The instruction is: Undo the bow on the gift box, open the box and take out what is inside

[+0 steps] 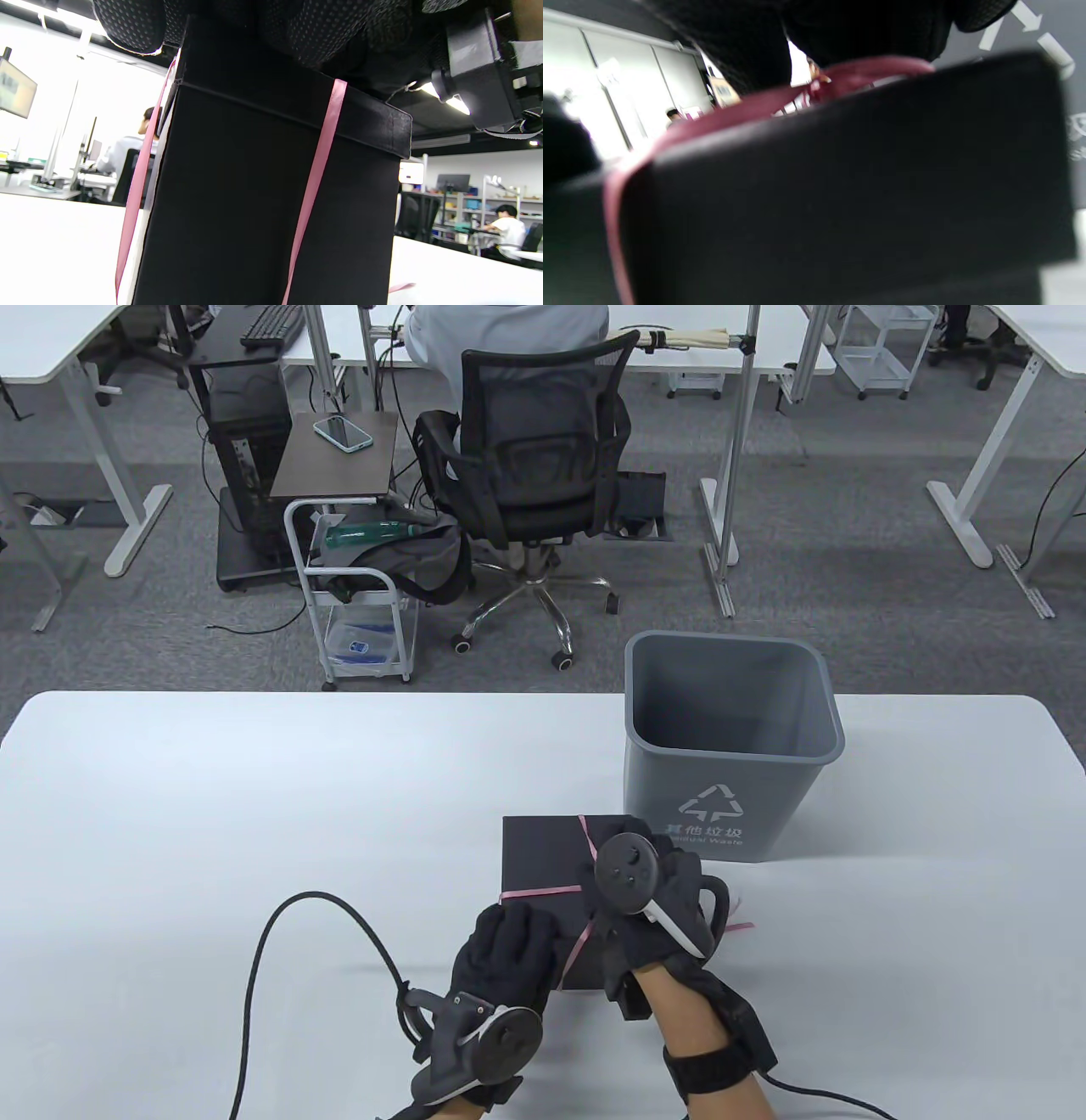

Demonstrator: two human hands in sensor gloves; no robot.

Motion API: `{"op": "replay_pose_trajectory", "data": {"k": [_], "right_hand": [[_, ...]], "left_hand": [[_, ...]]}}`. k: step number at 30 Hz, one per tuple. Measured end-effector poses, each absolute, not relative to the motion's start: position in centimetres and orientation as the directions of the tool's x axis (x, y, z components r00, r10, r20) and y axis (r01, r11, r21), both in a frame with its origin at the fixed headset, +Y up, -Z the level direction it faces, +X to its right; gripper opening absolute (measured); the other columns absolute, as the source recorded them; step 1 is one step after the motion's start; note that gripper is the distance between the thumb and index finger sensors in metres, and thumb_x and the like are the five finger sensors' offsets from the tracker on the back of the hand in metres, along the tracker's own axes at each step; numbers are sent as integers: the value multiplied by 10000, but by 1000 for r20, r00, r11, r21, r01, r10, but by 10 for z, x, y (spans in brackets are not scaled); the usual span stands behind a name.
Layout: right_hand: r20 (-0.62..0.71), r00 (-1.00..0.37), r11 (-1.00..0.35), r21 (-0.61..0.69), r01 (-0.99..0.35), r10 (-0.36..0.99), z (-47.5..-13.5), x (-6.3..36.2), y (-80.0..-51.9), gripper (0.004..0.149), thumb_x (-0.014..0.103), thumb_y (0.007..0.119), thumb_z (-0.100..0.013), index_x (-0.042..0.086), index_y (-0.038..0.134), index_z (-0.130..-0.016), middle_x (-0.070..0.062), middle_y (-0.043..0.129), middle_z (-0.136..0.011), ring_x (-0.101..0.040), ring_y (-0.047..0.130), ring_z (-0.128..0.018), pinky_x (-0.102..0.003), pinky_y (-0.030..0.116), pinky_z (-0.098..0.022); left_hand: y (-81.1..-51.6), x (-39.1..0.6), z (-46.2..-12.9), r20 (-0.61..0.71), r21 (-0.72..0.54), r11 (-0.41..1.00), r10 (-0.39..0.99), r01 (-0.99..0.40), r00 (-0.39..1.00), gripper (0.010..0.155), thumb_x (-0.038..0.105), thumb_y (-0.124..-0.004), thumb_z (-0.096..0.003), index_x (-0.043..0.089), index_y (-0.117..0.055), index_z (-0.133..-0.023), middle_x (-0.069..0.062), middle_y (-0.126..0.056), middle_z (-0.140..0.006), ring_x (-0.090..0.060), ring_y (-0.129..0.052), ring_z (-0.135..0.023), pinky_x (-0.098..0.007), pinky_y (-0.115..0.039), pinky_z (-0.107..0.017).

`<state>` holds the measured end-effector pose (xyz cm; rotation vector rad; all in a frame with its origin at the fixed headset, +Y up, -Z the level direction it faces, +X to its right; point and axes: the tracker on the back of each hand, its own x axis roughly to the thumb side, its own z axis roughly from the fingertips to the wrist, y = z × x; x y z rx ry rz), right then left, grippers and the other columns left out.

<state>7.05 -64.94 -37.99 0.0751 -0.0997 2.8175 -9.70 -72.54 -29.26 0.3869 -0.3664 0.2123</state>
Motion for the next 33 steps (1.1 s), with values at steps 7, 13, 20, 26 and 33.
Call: {"op": "replay_pose_trajectory", "data": {"k": [7,13,20,26,33], "right_hand": [[-26,-973,-969,-99,-225,229,-387,56,-634,398,237,921,-553,44,881,-899,-241,850,-838,-346,894,-579,-588,718,-561],[0,-1000,-993,-115,12,-13,-386,34,-632,359,237,907,-566,45,887,-870,-228,873,-772,-300,895,-522,-565,733,-540],[0,-990,-988,-57,-142,142,-391,49,-628,404,280,766,-626,36,749,-948,-231,837,-837,-343,924,-605,-575,743,-553],[22,-988,-981,-115,-154,153,-390,57,-625,417,236,873,-575,76,764,-944,-173,898,-768,-295,958,-549,-542,771,-541],[12,-995,-948,-305,94,-103,-375,54,-615,462,212,873,-576,123,721,-1003,-122,869,-823,-314,920,-634,-565,716,-611]], "left_hand": [[-726,-97,-293,384,319,907,140,-273,913,500,329,-725,-640,155,-656,-1104,-166,-620,-1146,-474,-585,-1015,-536,-684,-701],[-726,-97,-293,387,322,906,138,-274,912,498,330,-723,-641,156,-656,-1102,-166,-620,-1144,-474,-584,-1013,-532,-687,-700],[-727,-98,-293,386,325,904,142,-278,911,495,333,-721,-642,155,-659,-1099,-167,-622,-1140,-475,-584,-1009,-528,-691,-696],[-726,-97,-293,384,329,902,142,-279,912,493,331,-721,-642,150,-661,-1097,-173,-625,-1136,-478,-586,-1006,-527,-694,-692],[-726,-97,-293,382,333,900,144,-282,913,491,331,-721,-642,148,-664,-1095,-173,-628,-1134,-475,-588,-1005,-523,-697,-691]]}}
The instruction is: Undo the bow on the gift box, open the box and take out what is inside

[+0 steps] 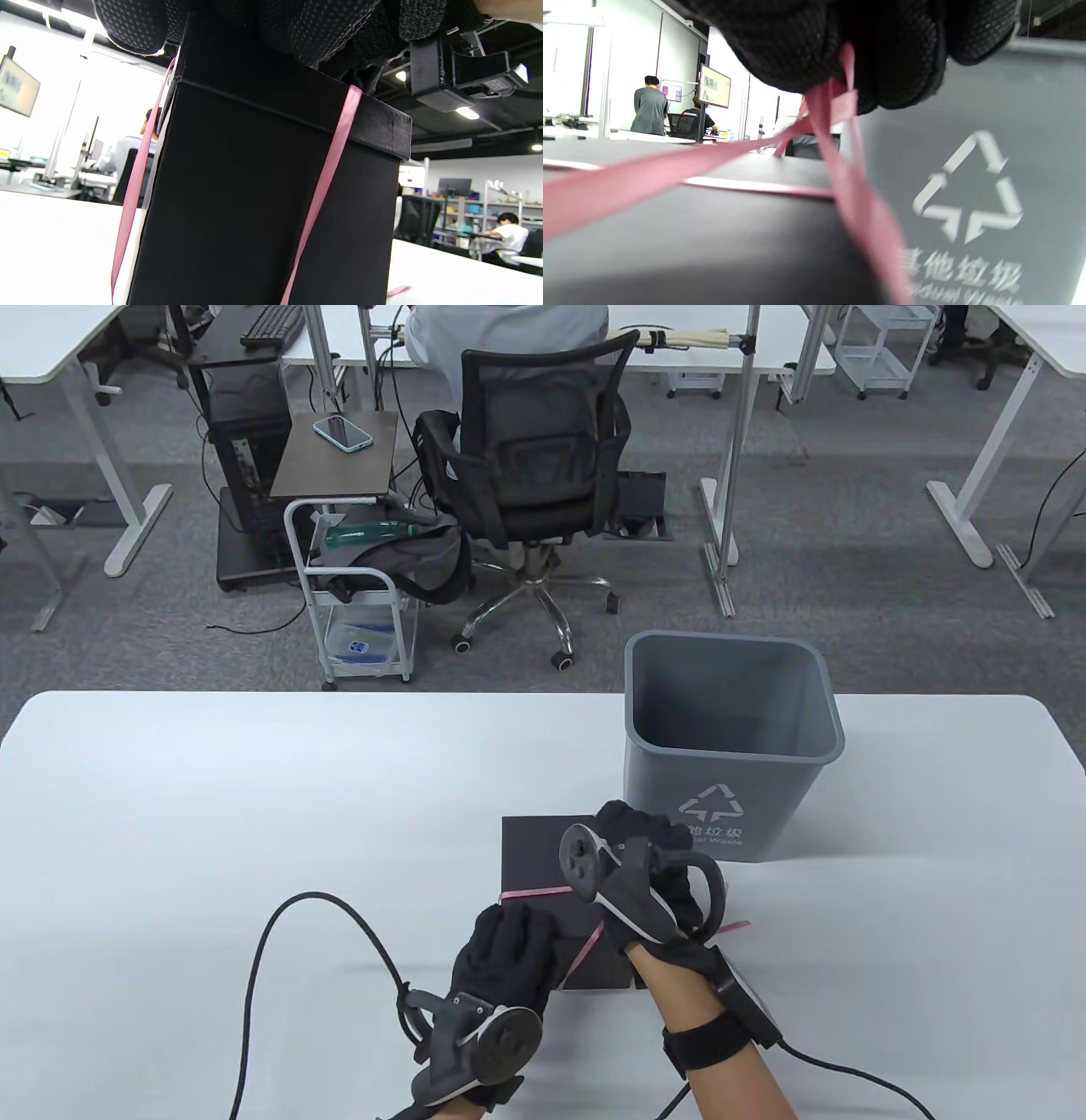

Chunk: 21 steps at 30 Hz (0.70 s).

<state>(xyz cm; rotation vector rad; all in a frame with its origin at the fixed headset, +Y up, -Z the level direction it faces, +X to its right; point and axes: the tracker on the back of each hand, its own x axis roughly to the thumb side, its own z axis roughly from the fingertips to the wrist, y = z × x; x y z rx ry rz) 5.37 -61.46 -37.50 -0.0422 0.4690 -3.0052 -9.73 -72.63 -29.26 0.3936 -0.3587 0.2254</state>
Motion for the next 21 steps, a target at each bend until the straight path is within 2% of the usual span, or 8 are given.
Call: {"op": "replay_pose_trajectory", "data": {"k": [7,11,17,21], "right_hand": [[-28,-988,-876,-460,148,-153,-352,64,-591,473,206,863,-586,139,702,-1025,-114,849,-852,-321,897,-668,-572,694,-632],[-36,-995,-851,-515,100,-95,-344,78,-574,470,198,857,-591,142,697,-1029,-119,838,-864,-330,886,-681,-580,680,-639],[-150,-976,-775,-593,218,-160,-333,101,-554,465,192,826,-607,154,671,-1044,-114,808,-891,-333,862,-707,-583,661,-655],[-174,-983,-724,-672,156,-50,-325,127,-542,455,182,799,-619,156,660,-1052,-119,784,-909,-342,844,-724,-590,644,-664]], "left_hand": [[-727,-97,-293,380,336,898,144,-282,914,489,332,-721,-642,149,-666,-1092,-174,-628,-1132,-476,-589,-1002,-519,-699,-690],[-727,-98,-292,379,333,899,149,-285,913,490,331,-720,-643,149,-663,-1094,-173,-623,-1134,-476,-584,-1004,-523,-695,-692],[-727,-98,-292,377,335,898,149,-285,914,491,331,-720,-643,147,-663,-1094,-173,-622,-1134,-475,-585,-1004,-523,-697,-691],[-727,-98,-293,376,333,898,153,-288,914,488,331,-720,-643,151,-664,-1094,-171,-622,-1135,-476,-583,-1005,-525,-695,-692]]}}
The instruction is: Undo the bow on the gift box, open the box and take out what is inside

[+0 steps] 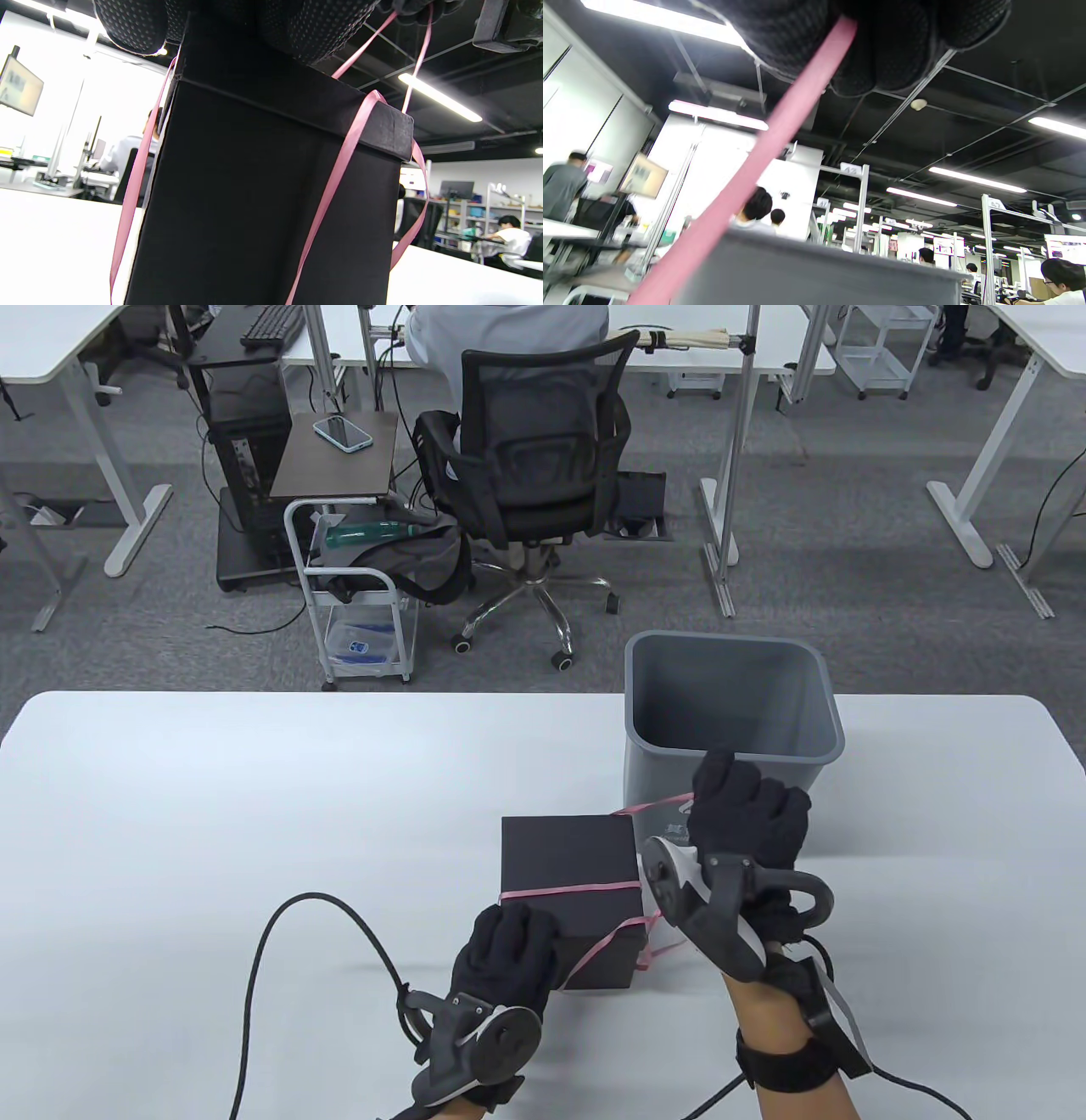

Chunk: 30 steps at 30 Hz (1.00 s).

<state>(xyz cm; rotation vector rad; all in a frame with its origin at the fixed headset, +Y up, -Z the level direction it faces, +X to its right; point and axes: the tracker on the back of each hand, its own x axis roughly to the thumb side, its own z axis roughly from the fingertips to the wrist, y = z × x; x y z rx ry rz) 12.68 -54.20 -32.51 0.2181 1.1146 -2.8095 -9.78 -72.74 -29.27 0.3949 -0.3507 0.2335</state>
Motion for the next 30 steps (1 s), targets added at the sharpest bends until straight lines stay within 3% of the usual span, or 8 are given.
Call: {"op": "replay_pose_trajectory", "data": {"k": [4,11,14,18,23,25,30], "right_hand": [[-153,-985,-708,-704,54,77,-319,148,-539,456,168,794,-620,151,660,-1056,-129,778,-918,-354,838,-731,-596,637,-663],[-212,-970,-873,-488,2,116,-332,168,-567,428,165,815,-615,165,738,-1036,-156,779,-965,-388,837,-771,-609,632,-671],[-173,-964,-930,-343,-131,200,-341,179,-589,415,217,774,-629,162,761,-1041,-205,707,-1046,-435,784,-835,-628,587,-694],[-113,-942,-918,-285,-274,317,-345,185,-613,497,346,754,-642,109,730,-1078,-246,635,-1090,-479,730,-872,-652,542,-704],[23,-932,-925,-112,-363,363,-350,160,-634,549,393,794,-627,94,717,-1081,-238,630,-1094,-473,728,-878,-650,545,-703],[225,-901,-907,-116,-404,372,-352,139,-642,538,346,828,-610,109,716,-1079,-219,648,-1086,-448,750,-873,-634,572,-696],[394,-881,-941,-101,-324,261,-359,96,-644,560,303,886,-569,135,720,-1076,-179,662,-1075,-410,747,-880,-623,573,-708]], "left_hand": [[-727,-98,-293,376,333,898,155,-289,914,489,332,-719,-643,152,-662,-1094,-170,-621,-1135,-475,-581,-1006,-523,-694,-694],[-727,-98,-293,376,327,899,161,-293,913,491,332,-720,-643,152,-660,-1097,-169,-618,-1138,-474,-580,-1008,-525,-691,-696],[-726,-99,-293,379,322,898,167,-299,910,493,334,-721,-642,158,-660,-1098,-163,-618,-1141,-467,-581,-1012,-530,-687,-701],[-727,-101,-294,388,330,893,167,-306,906,490,337,-726,-640,167,-668,-1095,-153,-626,-1139,-461,-590,-1011,-529,-686,-707],[-728,-102,-294,385,343,893,151,-293,911,488,338,-728,-638,175,-671,-1095,-144,-635,-1142,-455,-604,-1017,-539,-681,-713],[-727,-103,-294,386,343,892,151,-294,910,489,338,-728,-638,175,-671,-1096,-142,-637,-1143,-455,-607,-1018,-538,-680,-715],[-727,-103,-294,388,341,894,148,-291,910,490,337,-727,-639,177,-667,-1098,-142,-631,-1146,-456,-602,-1020,-536,-677,-718]]}}
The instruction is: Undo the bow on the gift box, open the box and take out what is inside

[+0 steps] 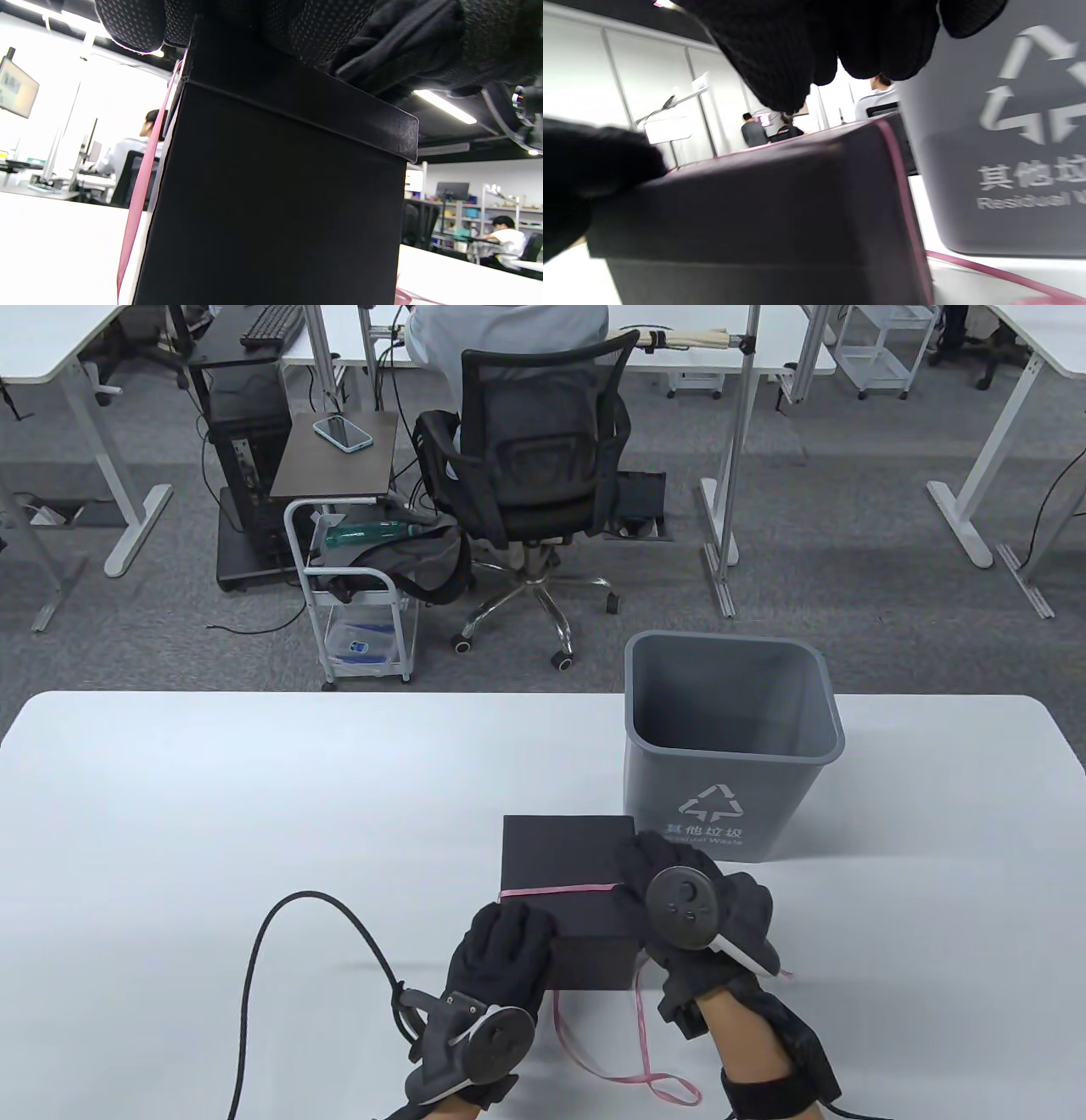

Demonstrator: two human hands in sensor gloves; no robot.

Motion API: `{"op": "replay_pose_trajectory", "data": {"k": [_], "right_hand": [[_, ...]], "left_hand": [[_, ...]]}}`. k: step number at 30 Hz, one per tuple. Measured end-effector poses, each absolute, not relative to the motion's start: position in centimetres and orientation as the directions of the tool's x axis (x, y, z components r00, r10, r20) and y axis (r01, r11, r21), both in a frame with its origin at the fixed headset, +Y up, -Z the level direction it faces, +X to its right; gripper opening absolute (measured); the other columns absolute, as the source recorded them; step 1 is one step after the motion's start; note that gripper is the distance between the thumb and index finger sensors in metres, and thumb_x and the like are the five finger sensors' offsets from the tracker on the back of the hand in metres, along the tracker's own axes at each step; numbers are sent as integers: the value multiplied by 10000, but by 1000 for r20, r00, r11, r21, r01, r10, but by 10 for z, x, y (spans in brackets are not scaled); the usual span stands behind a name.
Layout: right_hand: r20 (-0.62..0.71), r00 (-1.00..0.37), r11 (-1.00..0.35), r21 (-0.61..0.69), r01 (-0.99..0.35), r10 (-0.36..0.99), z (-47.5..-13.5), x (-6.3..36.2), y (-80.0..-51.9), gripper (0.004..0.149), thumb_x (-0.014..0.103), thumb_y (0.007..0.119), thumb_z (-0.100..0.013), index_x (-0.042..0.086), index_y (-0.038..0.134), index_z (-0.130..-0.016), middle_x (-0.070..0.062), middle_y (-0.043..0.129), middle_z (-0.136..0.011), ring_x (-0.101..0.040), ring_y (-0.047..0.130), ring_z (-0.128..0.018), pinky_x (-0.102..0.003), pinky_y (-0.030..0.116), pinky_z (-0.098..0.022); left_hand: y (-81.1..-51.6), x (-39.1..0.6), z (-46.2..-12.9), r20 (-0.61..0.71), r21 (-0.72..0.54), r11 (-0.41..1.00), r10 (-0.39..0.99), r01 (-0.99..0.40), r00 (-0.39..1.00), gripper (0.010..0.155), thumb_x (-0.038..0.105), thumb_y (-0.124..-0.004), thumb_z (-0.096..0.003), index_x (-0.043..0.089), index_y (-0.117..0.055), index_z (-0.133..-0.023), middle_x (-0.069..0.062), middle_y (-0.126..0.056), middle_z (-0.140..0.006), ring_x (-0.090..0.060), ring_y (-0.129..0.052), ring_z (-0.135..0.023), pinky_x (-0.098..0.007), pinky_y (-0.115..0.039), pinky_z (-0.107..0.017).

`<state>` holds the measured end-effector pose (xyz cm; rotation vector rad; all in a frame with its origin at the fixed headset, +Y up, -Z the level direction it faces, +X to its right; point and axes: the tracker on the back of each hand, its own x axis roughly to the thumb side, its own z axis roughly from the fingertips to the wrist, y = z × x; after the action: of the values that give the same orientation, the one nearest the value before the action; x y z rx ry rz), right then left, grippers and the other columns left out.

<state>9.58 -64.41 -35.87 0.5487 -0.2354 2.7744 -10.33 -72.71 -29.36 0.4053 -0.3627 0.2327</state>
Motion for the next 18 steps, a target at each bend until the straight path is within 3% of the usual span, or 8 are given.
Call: {"op": "replay_pose_trajectory", "data": {"k": [3,11,18], "right_hand": [[429,-887,-981,-15,-195,170,-366,69,-639,563,304,891,-561,138,724,-1072,-166,685,-1059,-394,769,-861,-619,585,-703],[410,-911,-999,-15,31,-34,-379,36,-624,480,246,889,-546,156,798,-1008,-136,793,-970,-338,866,-747,-594,657,-665],[470,-834,-952,-226,204,-290,-364,18,-632,377,203,869,-532,145,871,-905,-136,874,-842,-289,912,-616,-552,722,-611]], "left_hand": [[-727,-103,-294,391,340,893,152,-295,908,492,336,-728,-638,173,-666,-1098,-143,-628,-1146,-456,-599,-1021,-538,-676,-718],[-727,-103,-294,392,329,895,159,-300,906,493,334,-728,-638,170,-667,-1099,-149,-627,-1149,-462,-594,-1024,-544,-672,-718],[-726,-103,-293,390,321,898,164,-301,906,496,335,-726,-639,170,-663,-1103,-149,-623,-1152,-461,-589,-1028,-548,-670,-718]]}}
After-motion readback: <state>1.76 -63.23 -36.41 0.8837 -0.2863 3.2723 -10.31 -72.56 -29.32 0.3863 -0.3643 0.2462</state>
